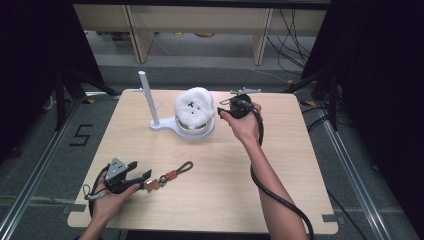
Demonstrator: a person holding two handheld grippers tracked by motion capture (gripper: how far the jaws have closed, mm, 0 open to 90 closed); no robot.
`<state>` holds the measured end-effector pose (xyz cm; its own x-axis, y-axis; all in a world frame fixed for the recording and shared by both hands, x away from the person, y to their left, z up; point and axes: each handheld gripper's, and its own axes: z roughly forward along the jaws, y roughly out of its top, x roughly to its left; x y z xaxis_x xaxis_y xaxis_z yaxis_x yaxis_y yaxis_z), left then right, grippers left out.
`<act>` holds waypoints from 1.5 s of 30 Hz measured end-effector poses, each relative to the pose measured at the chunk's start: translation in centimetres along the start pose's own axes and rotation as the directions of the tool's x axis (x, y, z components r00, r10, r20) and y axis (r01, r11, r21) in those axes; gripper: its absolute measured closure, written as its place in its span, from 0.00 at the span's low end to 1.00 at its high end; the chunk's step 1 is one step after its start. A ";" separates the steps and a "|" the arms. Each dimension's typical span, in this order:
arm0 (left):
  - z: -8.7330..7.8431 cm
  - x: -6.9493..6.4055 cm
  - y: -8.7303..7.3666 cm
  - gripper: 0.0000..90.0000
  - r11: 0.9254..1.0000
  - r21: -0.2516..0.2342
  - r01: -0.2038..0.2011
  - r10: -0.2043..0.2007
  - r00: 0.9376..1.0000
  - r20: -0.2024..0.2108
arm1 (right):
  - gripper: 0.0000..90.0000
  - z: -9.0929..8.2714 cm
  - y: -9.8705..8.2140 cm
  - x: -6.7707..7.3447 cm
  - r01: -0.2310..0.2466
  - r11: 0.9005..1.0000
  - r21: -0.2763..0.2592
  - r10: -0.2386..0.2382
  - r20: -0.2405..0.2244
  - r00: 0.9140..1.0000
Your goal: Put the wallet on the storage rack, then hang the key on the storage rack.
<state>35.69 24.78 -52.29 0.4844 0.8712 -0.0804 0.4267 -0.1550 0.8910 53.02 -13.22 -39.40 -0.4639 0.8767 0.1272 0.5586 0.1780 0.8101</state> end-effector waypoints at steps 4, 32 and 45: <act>0.0 -0.1 0.0 0.35 1.000 0.000 0.003 -0.003 1.000 0.002 | 0.53 -0.9 -0.9 -0.5 -0.003 1.000 -0.018 0.003 0.000 1.000; -0.4 -1.1 4.6 0.38 0.971 0.175 -0.161 0.131 0.976 0.175 | 0.70 -7.3 -13.3 -4.4 -0.067 0.981 0.183 0.058 0.054 0.997; 0.7 -2.7 6.7 0.44 0.903 0.337 -0.266 0.164 0.939 0.302 | 0.70 -7.4 -14.2 -4.6 -0.075 0.969 0.235 0.063 0.059 0.996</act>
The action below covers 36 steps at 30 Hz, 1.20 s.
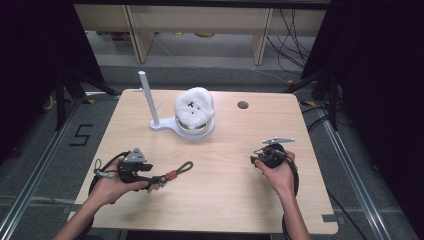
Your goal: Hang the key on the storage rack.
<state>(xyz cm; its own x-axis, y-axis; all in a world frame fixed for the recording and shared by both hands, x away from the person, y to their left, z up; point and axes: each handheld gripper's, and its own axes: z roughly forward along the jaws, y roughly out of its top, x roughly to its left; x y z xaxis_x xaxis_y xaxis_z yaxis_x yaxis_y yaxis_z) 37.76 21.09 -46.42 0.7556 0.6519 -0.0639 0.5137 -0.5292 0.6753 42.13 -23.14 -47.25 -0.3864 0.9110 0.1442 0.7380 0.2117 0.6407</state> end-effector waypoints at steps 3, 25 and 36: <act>0.2 0.0 0.8 0.45 0.999 0.039 -0.018 0.018 1.000 0.015 | 0.70 0.2 0.0 0.0 0.011 1.000 0.004 -0.011 -0.006 1.000; 4.5 0.2 3.7 0.49 0.926 0.322 -0.199 0.178 0.980 0.093 | 0.69 0.2 -0.3 0.2 -0.038 0.999 0.025 0.039 -0.029 0.999; 5.3 0.0 4.3 0.50 0.901 0.373 -0.223 0.193 0.974 0.114 | 0.68 0.3 -0.3 0.2 -0.046 0.998 0.029 0.047 -0.038 0.998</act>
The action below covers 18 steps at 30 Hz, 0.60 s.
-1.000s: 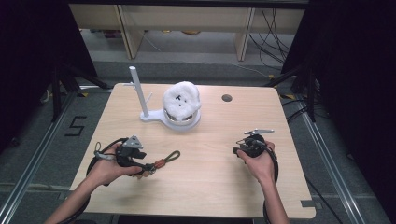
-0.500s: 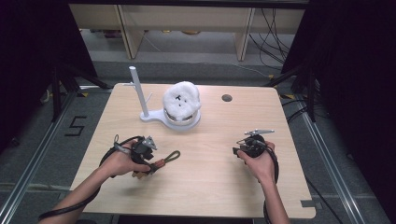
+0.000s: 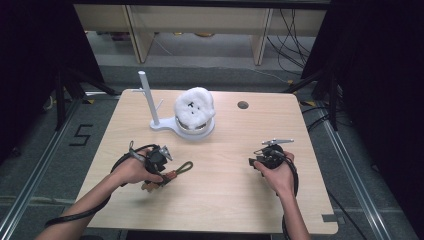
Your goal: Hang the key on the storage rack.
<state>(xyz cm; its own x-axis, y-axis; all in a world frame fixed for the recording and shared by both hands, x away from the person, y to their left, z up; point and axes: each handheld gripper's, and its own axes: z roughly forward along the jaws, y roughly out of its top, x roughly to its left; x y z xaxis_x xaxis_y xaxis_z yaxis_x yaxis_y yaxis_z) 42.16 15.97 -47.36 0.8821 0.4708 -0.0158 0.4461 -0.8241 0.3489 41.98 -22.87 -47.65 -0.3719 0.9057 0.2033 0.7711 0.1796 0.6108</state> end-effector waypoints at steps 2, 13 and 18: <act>0.1 0.0 0.1 0.50 1.000 0.012 -0.005 0.005 1.000 0.001 | 0.68 0.0 0.0 0.0 0.000 1.000 0.002 0.000 -0.003 1.000; 0.5 0.0 0.6 0.52 0.999 0.038 -0.026 0.026 1.000 0.005 | 0.68 0.2 -0.1 -0.1 -0.010 1.000 -0.001 0.010 -0.010 1.000; 0.7 0.1 0.8 0.52 0.998 0.049 -0.025 0.024 1.000 0.008 | 0.67 0.2 0.0 0.0 -0.016 1.000 0.024 0.017 -0.016 1.000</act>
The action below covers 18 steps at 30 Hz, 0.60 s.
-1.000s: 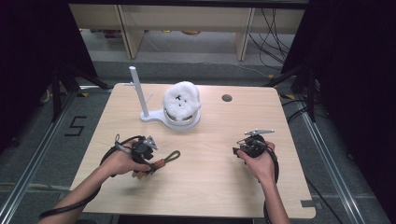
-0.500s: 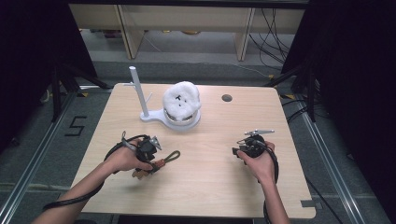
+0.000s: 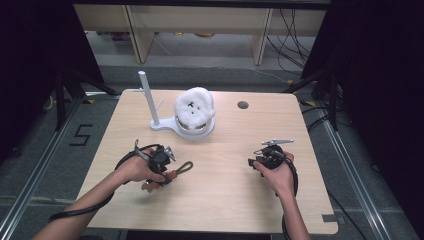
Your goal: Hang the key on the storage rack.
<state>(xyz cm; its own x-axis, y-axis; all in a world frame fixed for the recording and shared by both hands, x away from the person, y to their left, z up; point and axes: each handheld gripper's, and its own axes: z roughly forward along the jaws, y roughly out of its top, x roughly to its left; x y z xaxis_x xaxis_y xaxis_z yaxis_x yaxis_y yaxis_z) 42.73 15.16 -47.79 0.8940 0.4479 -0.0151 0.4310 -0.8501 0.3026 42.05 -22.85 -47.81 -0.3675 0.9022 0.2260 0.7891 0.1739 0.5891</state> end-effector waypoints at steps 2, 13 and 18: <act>0.1 0.1 0.0 0.53 1.000 0.006 0.002 -0.002 1.000 0.003 | 0.67 0.0 0.0 0.0 0.011 1.000 -0.003 -0.011 0.010 1.000; 0.6 0.0 0.3 0.55 1.000 0.018 -0.001 0.001 1.000 -0.006 | 0.67 0.1 0.0 0.0 0.012 1.000 -0.002 -0.012 0.000 1.000; 0.7 -0.2 0.5 0.56 1.000 0.019 0.001 -0.001 1.000 -0.006 | 0.67 0.1 -0.1 0.0 0.007 1.000 0.001 -0.007 -0.002 1.000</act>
<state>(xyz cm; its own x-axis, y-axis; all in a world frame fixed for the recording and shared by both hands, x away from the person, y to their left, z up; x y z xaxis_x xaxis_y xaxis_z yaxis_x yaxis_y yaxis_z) 42.88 14.47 -48.35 0.8929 0.4502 -0.0101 0.4342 -0.8548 0.2842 42.05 -22.88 -47.90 -0.3738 0.9002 0.2233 0.7869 0.1803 0.5902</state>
